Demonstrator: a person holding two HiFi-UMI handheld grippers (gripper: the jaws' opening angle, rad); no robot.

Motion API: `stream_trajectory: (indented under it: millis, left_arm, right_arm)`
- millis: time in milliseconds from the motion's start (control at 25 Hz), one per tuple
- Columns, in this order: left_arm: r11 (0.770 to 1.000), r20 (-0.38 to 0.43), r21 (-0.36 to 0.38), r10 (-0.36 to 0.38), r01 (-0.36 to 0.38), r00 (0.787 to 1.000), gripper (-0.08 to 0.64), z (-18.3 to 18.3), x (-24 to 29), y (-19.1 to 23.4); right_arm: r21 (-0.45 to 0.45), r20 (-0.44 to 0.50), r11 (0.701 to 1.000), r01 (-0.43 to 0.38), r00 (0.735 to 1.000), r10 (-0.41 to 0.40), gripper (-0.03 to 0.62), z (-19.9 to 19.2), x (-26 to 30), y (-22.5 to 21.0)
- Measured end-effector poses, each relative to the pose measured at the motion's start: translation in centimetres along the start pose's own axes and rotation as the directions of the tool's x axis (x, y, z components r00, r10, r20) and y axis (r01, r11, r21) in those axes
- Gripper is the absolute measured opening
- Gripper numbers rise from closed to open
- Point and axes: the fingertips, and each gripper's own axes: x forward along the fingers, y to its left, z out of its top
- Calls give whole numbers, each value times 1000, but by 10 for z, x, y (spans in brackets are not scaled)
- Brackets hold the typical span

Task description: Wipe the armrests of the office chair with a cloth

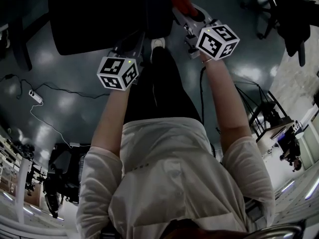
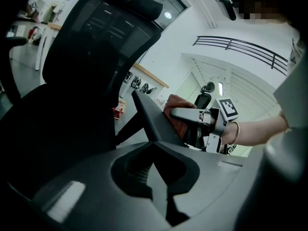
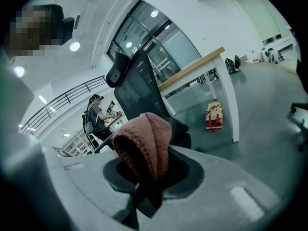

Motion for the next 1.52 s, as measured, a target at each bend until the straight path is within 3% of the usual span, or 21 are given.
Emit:
stream_trajectory:
  millis: [240, 560, 760, 880, 1000, 1160, 1520]
  left_arm:
    - [999, -17, 39, -35, 36, 999, 5, 0, 1, -1]
    - [995, -54, 52, -78, 81, 995, 5, -16, -9, -8]
    - [985, -112, 77, -146, 155, 983, 14, -40, -11, -26]
    - [989, -73, 49, -134, 137, 988, 15, -40, -19, -23]
    - [995, -50, 31, -96, 97, 994, 15, -38, -32, -10]
    - [998, -38, 34, -45, 46, 998, 15, -38, -50, 10]
    - [999, -58, 22, -31, 32, 998, 15, -56, -57, 11]
  right_arm:
    - [-14, 10, 996, 91, 996, -91, 69, -24, -18, 10]
    - [15, 9, 970, 244, 970, -244, 69, -66, -42, 30]
    - [36, -14, 972, 233, 973, -232, 69, -100, -59, 50]
    - [13, -80, 979, 205, 976, -204, 69, -128, -59, 69]
    - [-65, -145, 986, 156, 976, -165, 69, -147, -48, 90]
    - [-122, -202, 989, 85, 973, -108, 69, -149, -22, 105]
    - [-32, -236, 993, 111, 965, -115, 71, -135, -26, 76]
